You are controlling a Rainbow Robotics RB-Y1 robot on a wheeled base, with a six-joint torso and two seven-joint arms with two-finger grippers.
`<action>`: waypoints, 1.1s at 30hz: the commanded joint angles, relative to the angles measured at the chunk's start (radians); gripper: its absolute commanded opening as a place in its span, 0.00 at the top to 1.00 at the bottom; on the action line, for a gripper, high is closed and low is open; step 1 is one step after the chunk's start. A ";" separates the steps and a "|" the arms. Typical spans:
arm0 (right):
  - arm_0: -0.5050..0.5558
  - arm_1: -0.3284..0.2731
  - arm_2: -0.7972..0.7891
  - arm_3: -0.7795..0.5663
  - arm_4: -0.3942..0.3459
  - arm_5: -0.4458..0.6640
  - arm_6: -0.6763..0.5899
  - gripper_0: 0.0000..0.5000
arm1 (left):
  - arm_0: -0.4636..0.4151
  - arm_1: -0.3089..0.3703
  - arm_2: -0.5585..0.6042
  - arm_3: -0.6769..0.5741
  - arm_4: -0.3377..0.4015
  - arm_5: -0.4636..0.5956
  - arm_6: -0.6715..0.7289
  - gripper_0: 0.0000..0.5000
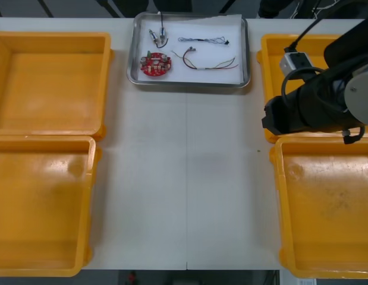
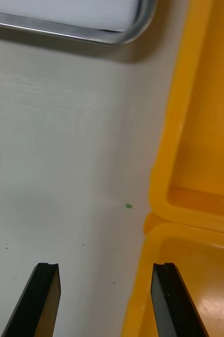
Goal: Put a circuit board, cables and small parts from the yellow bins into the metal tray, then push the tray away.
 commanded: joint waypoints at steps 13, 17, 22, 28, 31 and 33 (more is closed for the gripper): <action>0.388 -0.117 -0.500 -0.166 -0.159 0.003 0.056 0.00 | 0.017 0.012 0.030 -0.024 -0.001 0.000 -0.021 0.00; 0.413 -0.117 -0.526 -0.166 -0.126 0.003 0.114 0.00 | 0.017 0.012 0.030 -0.024 -0.001 0.000 -0.021 0.00; 0.465 -0.112 -0.534 -0.166 -0.057 0.003 0.208 0.00 | 0.017 0.012 0.030 -0.024 -0.001 0.000 -0.021 0.00; 0.476 -0.088 -0.528 -0.149 -0.021 0.003 0.257 0.00 | 0.017 0.012 0.030 -0.024 -0.001 0.000 -0.021 0.00; 0.474 -0.088 -0.525 -0.148 -0.011 0.003 0.266 0.00 | 0.017 0.012 0.030 -0.024 -0.001 0.000 -0.021 0.00; 0.474 -0.088 -0.523 -0.149 -0.016 0.003 0.268 0.00 | 0.017 0.012 0.030 -0.024 -0.001 0.000 -0.021 0.00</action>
